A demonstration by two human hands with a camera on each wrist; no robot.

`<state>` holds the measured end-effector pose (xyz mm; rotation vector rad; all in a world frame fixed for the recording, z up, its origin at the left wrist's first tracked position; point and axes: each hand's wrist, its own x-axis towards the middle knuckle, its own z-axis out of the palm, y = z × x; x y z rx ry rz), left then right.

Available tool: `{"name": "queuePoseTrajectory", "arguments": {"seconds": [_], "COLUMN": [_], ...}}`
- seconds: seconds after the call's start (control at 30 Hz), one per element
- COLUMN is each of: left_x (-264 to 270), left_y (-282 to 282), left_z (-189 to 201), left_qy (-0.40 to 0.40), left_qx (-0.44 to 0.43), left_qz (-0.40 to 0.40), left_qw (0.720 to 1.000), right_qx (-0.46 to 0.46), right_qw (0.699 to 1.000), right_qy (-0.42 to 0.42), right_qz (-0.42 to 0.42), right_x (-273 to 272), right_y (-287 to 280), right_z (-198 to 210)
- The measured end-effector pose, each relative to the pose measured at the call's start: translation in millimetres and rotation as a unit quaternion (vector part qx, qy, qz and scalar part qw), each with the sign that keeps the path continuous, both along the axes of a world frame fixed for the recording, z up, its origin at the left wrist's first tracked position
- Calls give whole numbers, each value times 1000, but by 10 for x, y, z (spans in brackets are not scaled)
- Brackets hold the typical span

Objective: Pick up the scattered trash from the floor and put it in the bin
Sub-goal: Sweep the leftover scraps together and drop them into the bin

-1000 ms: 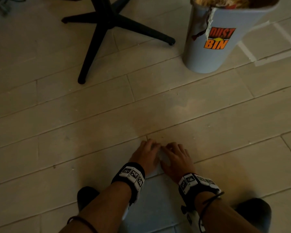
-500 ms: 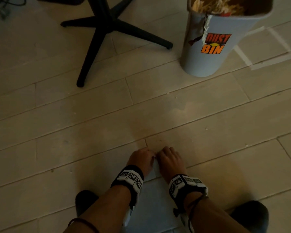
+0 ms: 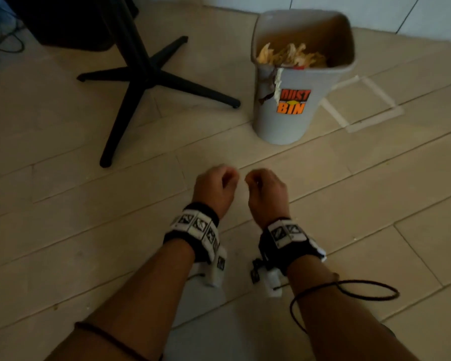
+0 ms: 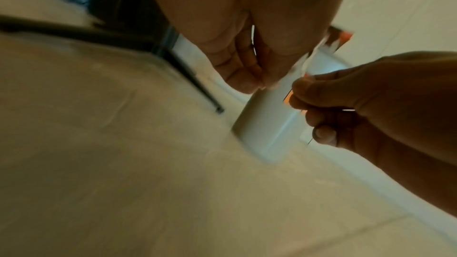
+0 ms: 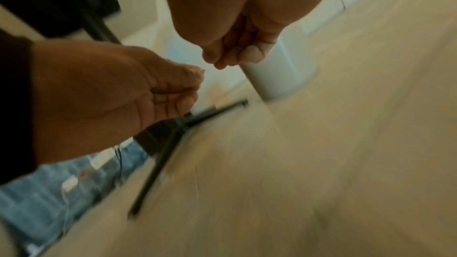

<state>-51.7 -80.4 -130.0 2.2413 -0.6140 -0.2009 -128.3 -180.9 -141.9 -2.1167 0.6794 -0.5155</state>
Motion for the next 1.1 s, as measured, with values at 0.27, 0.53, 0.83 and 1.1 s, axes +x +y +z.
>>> {"name": "queuePoseTrajectory", "arguments": {"seconds": [0.27,0.53,0.83,1.1], "left_x": [930,1103,986,995], "left_y": [-1164,-1629,-1431,-1597], "left_z": [1433,1596,1218,1313], "left_qy": [-191,-100,-198,-233], "left_qx": [-152,205,251,171], "left_qz": [-14,-147,-241,-214], "left_qw": [970,962,916,933], "right_qx": [-122,-132,-108,-91], "right_qw": [981,984,977,977], "right_qy": [-136,119,177,187], "right_qz": [-58,20,53,40], "right_x": [699,989,816,746], "right_y": [-1149,-1831,-1918,-1885], "right_z": [1525,1584,1447,1424]}}
